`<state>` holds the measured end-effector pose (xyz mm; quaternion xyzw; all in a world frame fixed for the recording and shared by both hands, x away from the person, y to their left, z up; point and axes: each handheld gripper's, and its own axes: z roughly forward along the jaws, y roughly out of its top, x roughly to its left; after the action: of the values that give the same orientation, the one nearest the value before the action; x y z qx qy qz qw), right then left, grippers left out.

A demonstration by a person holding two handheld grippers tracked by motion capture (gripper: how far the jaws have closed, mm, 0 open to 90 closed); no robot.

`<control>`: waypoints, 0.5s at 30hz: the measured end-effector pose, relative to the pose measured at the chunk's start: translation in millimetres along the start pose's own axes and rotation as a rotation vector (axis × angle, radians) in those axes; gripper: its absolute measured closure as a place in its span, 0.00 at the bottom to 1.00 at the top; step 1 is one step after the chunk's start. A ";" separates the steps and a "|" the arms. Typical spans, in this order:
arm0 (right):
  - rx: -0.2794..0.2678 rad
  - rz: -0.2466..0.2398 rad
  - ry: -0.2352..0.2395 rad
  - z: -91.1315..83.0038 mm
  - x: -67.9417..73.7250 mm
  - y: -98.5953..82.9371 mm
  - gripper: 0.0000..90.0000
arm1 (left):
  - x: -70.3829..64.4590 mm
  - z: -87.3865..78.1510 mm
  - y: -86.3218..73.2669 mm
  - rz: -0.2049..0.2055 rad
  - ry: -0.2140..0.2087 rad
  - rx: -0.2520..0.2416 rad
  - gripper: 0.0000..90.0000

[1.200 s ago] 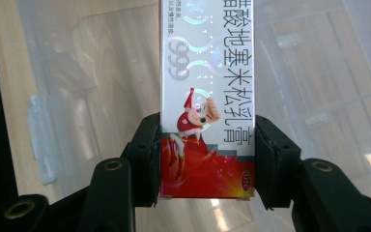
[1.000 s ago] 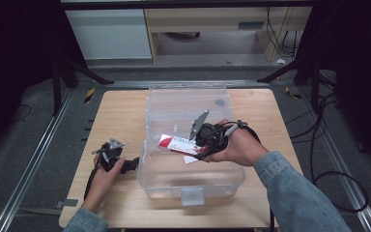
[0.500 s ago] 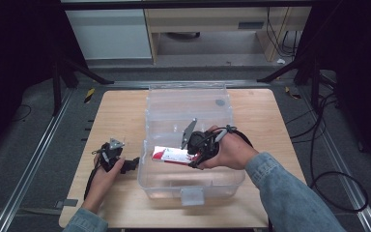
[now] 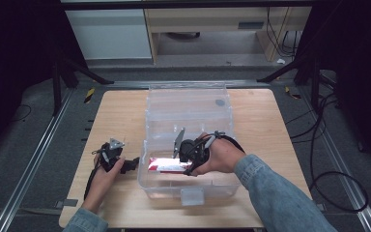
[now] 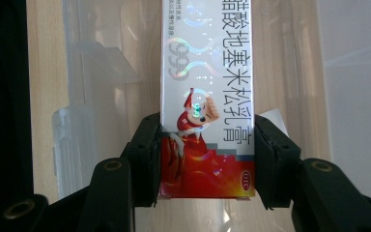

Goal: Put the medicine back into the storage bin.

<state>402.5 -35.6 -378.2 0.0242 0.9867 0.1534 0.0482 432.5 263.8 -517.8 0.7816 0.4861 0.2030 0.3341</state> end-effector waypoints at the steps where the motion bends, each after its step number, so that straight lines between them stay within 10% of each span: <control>1: -0.003 0.001 0.001 1.7 -0.1 0.6 0.57 | 0.0 0.0 0.0 0.000 0.000 0.000 0.00; 15: -0.008 -0.019 0.043 31.6 -2.5 7.1 0.57 | 0.1 0.1 0.0 0.002 -0.002 0.000 0.00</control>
<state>408.4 -19.4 -405.8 0.0111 0.9871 0.1574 0.0286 432.6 263.9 -517.8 0.7824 0.4848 0.2025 0.3345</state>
